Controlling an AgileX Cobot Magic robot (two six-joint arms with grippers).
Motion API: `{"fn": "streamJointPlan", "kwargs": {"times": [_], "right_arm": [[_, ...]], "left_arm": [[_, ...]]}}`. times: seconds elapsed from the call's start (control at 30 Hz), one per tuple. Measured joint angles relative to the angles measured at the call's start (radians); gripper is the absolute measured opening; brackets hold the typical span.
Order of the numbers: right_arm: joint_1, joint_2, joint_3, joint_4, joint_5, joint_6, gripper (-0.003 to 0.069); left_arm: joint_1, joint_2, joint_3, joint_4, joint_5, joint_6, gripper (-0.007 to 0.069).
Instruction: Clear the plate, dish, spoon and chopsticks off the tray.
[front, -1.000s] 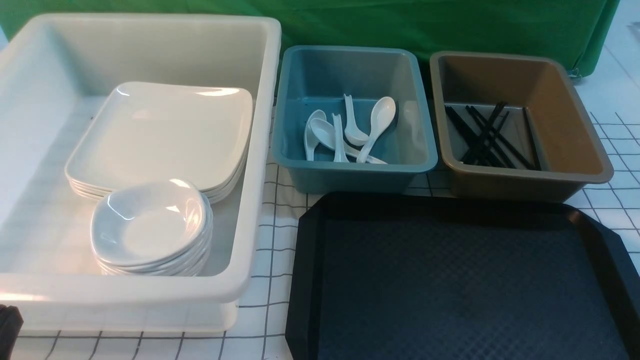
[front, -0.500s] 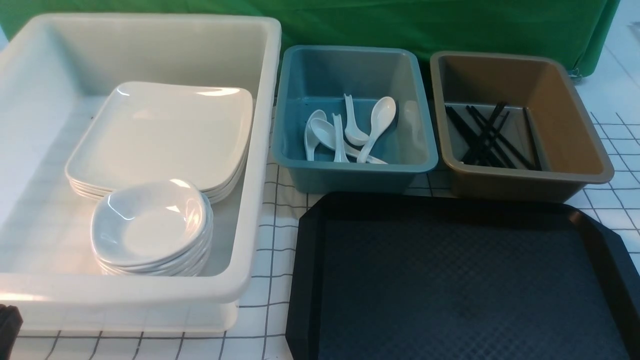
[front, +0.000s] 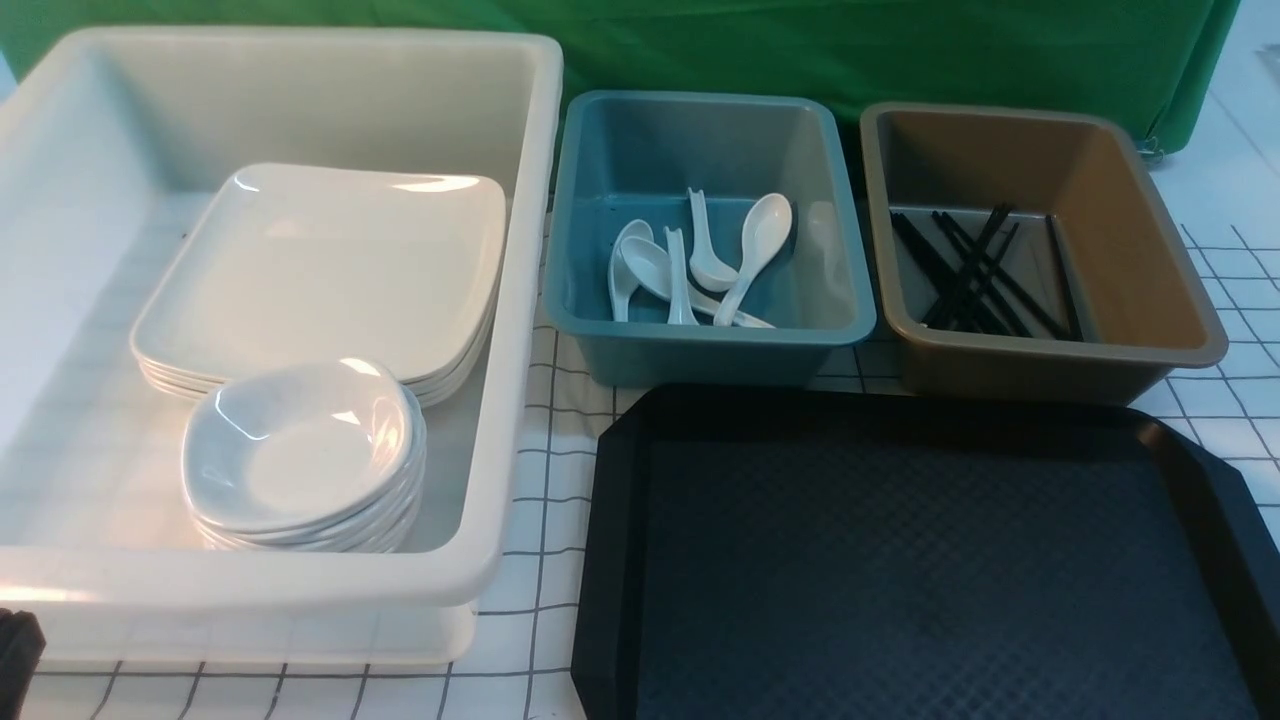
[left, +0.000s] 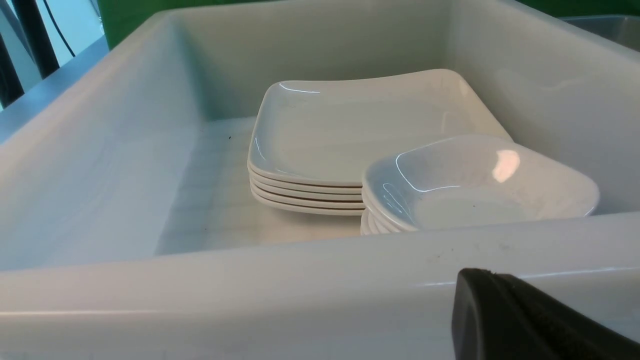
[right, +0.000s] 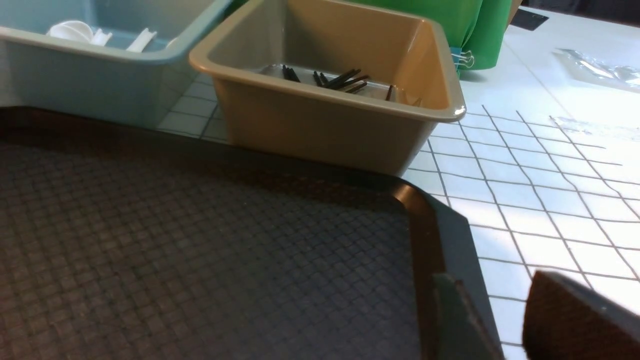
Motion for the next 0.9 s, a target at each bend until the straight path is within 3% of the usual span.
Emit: {"fn": "streamJointPlan", "kwargs": {"times": [0.9], "right_arm": [[0.0,0.0,0.0,0.0,0.0,0.0,0.0239]], "left_arm": [[0.0,0.0,0.0,0.0,0.0,0.011,0.0005]]}}
